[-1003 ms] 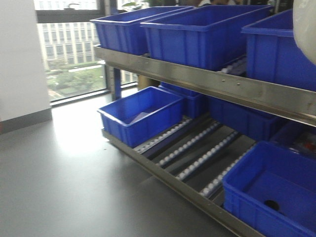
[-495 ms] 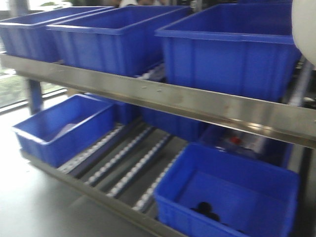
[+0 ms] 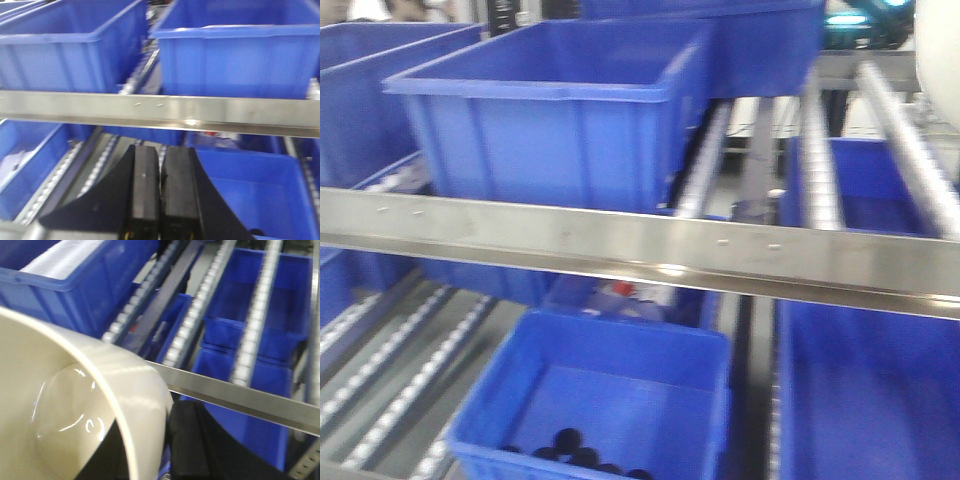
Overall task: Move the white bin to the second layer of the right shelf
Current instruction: 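Drive up close to the shelf's second roller layer with the bin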
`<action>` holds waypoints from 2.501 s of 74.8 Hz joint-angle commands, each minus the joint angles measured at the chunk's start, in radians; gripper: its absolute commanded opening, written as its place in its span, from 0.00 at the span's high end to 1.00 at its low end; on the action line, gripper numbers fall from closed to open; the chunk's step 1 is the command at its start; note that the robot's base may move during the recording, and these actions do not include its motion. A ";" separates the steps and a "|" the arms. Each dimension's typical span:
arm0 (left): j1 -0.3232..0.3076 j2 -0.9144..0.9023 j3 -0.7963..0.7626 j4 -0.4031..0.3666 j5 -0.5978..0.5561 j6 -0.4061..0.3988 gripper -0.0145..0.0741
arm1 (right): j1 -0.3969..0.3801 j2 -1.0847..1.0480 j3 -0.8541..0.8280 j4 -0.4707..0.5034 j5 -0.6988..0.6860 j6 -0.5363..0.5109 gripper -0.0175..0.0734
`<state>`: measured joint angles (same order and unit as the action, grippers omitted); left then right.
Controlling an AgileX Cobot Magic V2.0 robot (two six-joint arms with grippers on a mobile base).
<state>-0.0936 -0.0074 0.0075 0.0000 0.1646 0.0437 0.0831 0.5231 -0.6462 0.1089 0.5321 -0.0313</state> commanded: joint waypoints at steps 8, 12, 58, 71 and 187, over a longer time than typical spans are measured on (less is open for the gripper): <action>-0.004 -0.014 0.037 0.000 -0.087 -0.005 0.74 | -0.005 0.002 -0.031 0.005 -0.100 -0.004 0.75; -0.004 -0.014 0.037 0.000 -0.087 -0.005 0.74 | -0.005 0.002 -0.031 0.005 -0.100 -0.004 0.75; -0.004 -0.014 0.037 0.000 -0.087 -0.005 0.74 | -0.005 0.002 -0.031 0.005 -0.100 -0.004 0.75; -0.004 -0.014 0.037 0.000 -0.087 -0.005 0.74 | -0.005 0.002 -0.031 0.005 -0.100 -0.004 0.75; -0.004 -0.014 0.037 0.000 -0.087 -0.005 0.74 | -0.005 0.004 -0.031 0.005 -0.100 -0.004 0.75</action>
<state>-0.0936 -0.0074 0.0075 0.0000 0.1646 0.0437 0.0831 0.5231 -0.6462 0.1089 0.5338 -0.0313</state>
